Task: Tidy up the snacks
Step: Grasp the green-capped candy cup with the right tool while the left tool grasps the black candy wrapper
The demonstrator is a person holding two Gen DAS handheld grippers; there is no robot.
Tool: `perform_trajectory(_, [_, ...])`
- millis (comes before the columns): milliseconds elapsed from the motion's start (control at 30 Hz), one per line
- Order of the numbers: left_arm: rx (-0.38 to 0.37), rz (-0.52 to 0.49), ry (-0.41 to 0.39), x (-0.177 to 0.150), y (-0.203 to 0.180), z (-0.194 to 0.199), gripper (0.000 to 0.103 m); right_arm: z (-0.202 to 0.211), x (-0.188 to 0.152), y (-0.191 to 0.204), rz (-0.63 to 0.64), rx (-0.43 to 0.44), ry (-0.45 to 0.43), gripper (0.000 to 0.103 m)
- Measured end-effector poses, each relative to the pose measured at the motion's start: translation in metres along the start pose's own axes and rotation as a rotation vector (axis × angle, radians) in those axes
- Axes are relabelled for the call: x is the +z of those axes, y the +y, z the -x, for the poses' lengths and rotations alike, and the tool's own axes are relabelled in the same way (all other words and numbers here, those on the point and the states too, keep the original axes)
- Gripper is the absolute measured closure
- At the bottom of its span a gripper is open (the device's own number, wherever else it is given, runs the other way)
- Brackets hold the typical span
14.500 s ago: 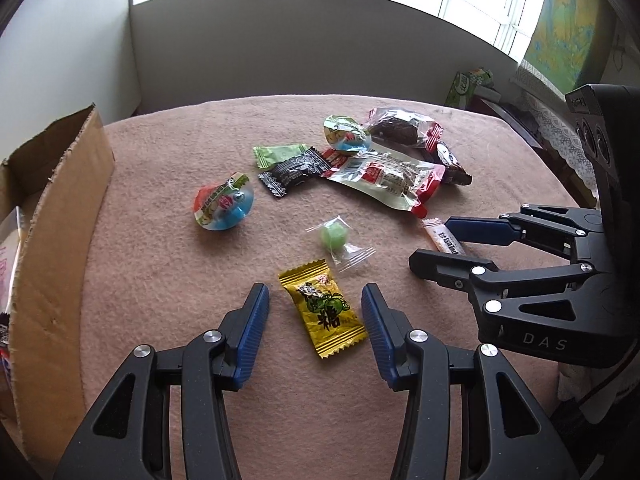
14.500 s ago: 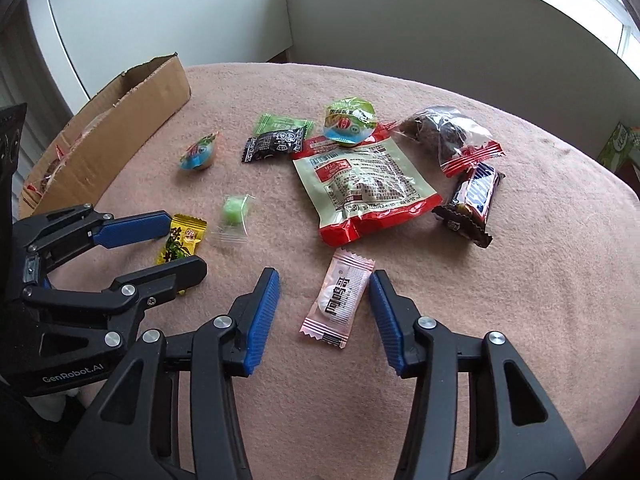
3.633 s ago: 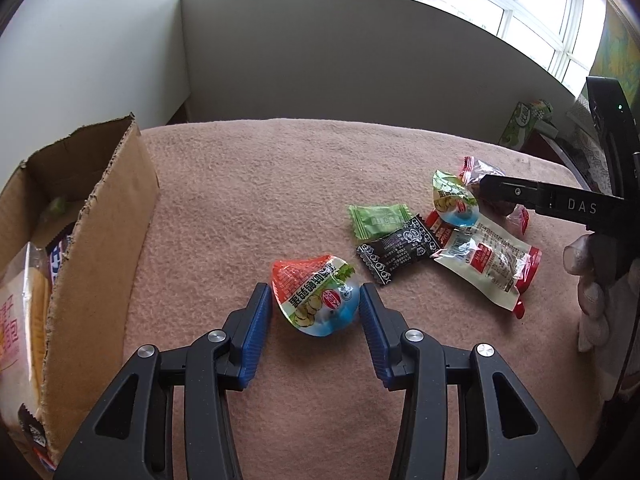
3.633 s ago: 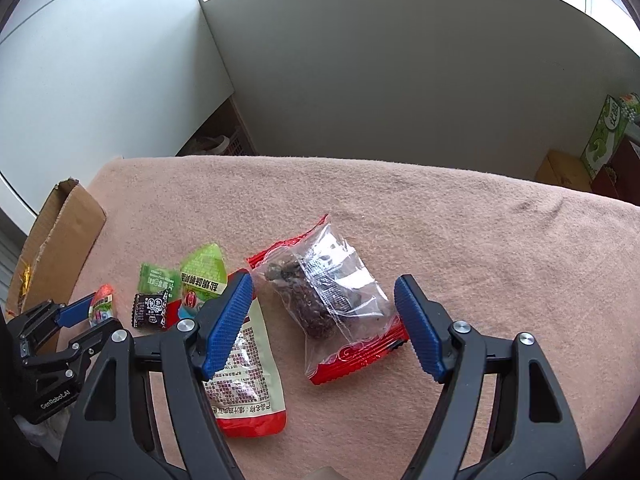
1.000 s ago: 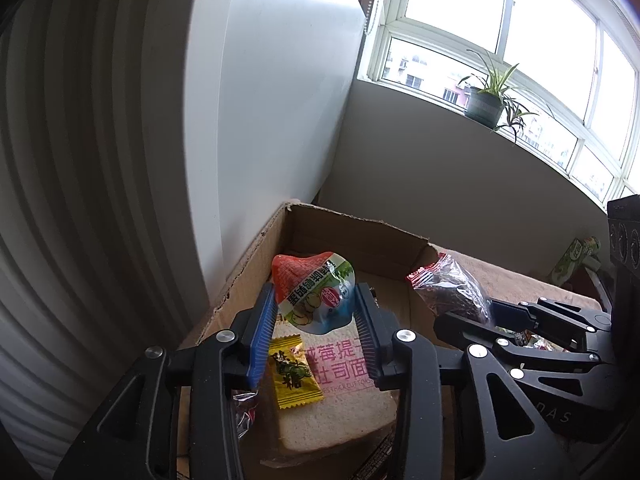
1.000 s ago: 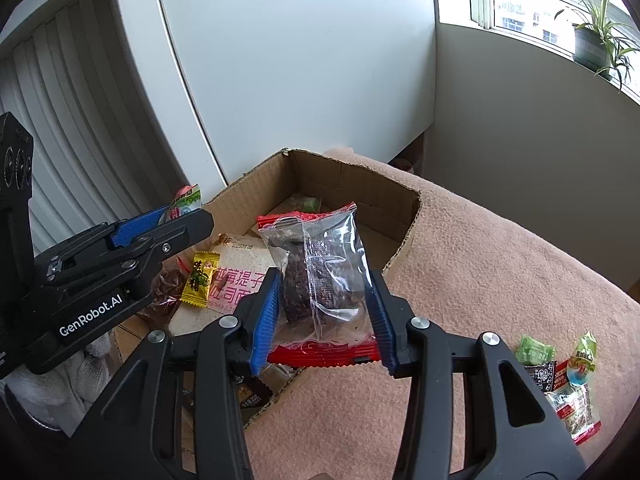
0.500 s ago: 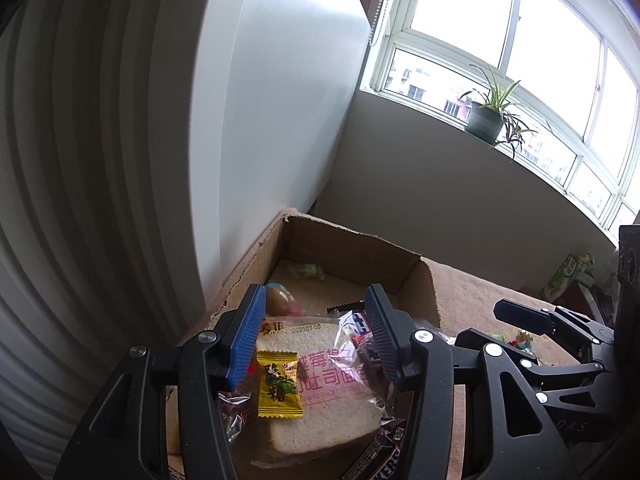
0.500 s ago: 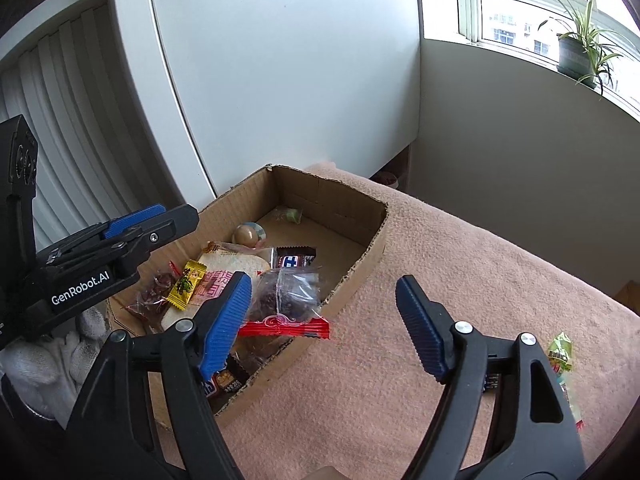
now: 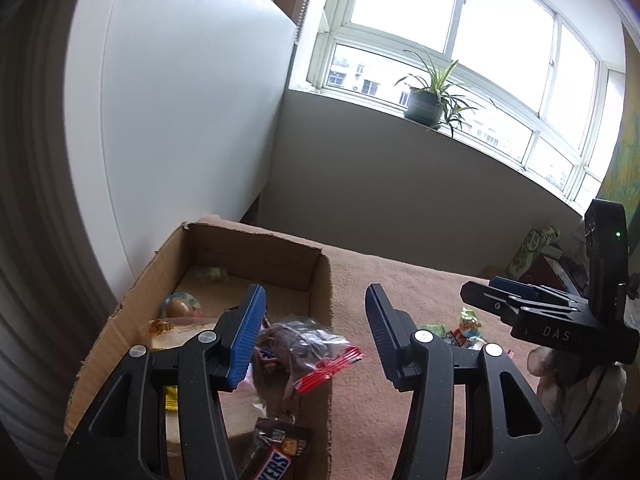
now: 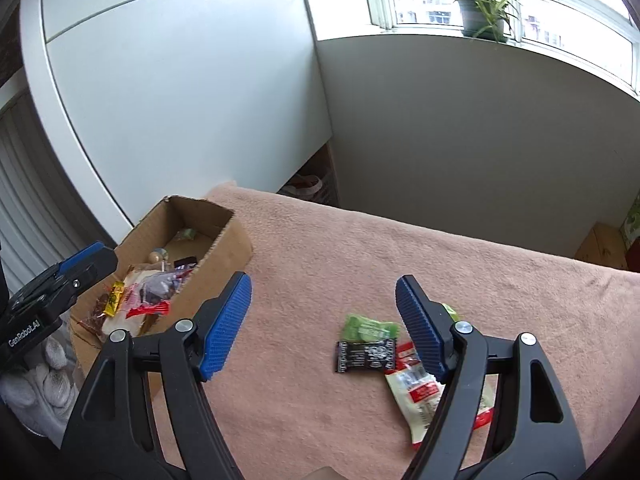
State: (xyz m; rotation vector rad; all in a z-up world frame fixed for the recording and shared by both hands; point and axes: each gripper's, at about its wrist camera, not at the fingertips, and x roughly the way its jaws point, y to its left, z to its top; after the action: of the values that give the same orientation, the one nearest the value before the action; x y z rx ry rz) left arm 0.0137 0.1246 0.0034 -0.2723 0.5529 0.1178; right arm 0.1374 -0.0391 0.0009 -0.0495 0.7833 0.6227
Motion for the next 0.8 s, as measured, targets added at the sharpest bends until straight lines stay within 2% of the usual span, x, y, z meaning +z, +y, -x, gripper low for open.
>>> perform_trajectory(100, [-0.045, -0.037, 0.023, -0.004, -0.021, -0.01, 0.052, -0.003, -0.005, -0.03, -0.045, -0.024, 0.023, 0.026])
perform_trajectory(333, [-0.148, -0.089, 0.135, -0.017, -0.063, -0.047, 0.052, -0.019, -0.017, -0.08, -0.158, -0.008, 0.1, 0.026])
perform_trajectory(533, [-0.183, -0.203, 0.212, -0.031, -0.098, -0.077, 0.052, -0.033, -0.022, -0.085, -0.157, -0.01, 0.14, 0.029])
perform_trajectory(667, [-0.228, -0.224, 0.272, -0.039, -0.107, -0.093, 0.052, -0.042, -0.023, -0.084, -0.146, -0.022, 0.158, 0.029])
perform_trajectory(800, [-0.219, -0.275, 0.295, -0.043, -0.115, -0.104, 0.052, -0.053, -0.027, -0.086, -0.143, -0.017, 0.181, 0.029])
